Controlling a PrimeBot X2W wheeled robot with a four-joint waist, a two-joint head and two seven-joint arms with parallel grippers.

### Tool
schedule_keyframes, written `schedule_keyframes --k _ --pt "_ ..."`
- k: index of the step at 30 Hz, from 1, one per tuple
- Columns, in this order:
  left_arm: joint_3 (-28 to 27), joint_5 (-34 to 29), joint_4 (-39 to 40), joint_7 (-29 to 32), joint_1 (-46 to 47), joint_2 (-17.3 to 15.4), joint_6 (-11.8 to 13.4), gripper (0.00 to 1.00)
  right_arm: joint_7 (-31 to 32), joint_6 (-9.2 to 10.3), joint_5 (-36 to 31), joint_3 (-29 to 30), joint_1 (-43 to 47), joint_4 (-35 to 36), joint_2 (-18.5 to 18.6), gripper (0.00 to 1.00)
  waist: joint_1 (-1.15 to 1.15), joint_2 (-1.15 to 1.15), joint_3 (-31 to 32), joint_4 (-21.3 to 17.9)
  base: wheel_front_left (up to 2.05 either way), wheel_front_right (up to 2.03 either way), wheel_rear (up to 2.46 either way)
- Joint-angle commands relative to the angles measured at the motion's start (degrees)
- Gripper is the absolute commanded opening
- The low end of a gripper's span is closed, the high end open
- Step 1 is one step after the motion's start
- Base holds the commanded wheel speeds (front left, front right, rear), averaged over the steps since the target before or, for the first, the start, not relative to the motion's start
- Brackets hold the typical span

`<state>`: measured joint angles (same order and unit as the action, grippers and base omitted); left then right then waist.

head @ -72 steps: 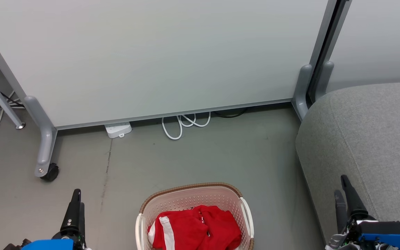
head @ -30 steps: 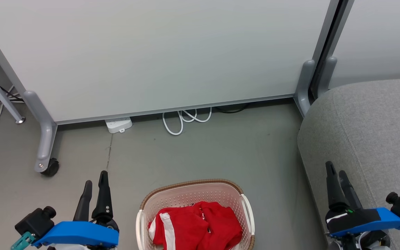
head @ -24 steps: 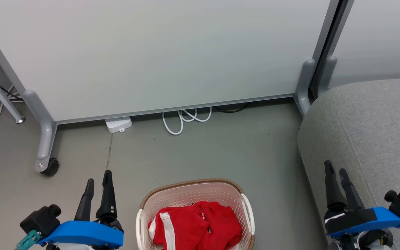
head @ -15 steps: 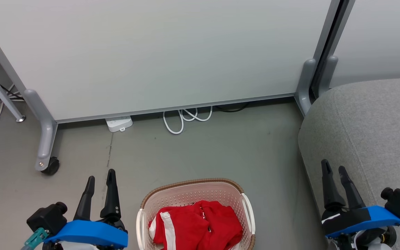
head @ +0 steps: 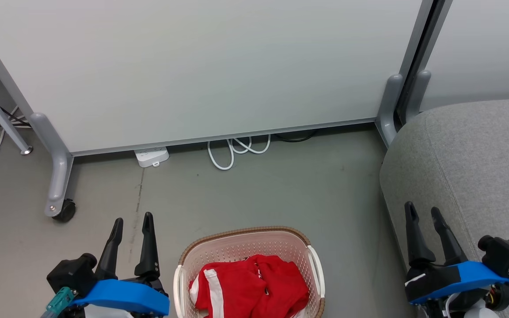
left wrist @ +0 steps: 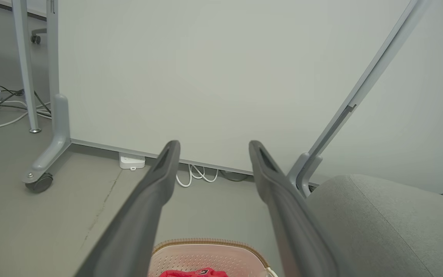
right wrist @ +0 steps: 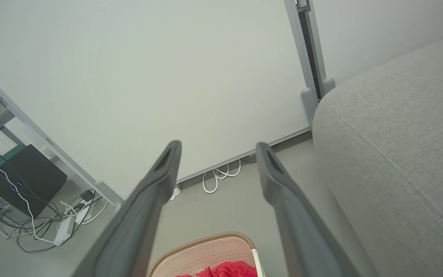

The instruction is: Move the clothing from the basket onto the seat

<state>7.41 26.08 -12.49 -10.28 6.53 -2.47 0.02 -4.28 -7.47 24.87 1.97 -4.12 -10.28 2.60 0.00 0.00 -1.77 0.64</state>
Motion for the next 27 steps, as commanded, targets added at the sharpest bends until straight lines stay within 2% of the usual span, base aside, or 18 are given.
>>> schedule_keyframes --k 1,27 --pt "0.10 -1.35 0.36 -0.63 0.98 -0.36 0.29 1.00 -0.44 -0.03 -1.60 -0.03 -0.44 0.65 0.33 1.00 0.00 0.00 0.03 0.01 0.00 0.00 0.00" --pt "1.65 -9.81 -2.39 -3.62 1.54 -0.52 1.75 1.00 -1.84 -0.03 -12.80 -0.14 0.56 1.05 0.38 1.00 0.00 0.00 0.96 0.84 0.00 0.00 0.00"
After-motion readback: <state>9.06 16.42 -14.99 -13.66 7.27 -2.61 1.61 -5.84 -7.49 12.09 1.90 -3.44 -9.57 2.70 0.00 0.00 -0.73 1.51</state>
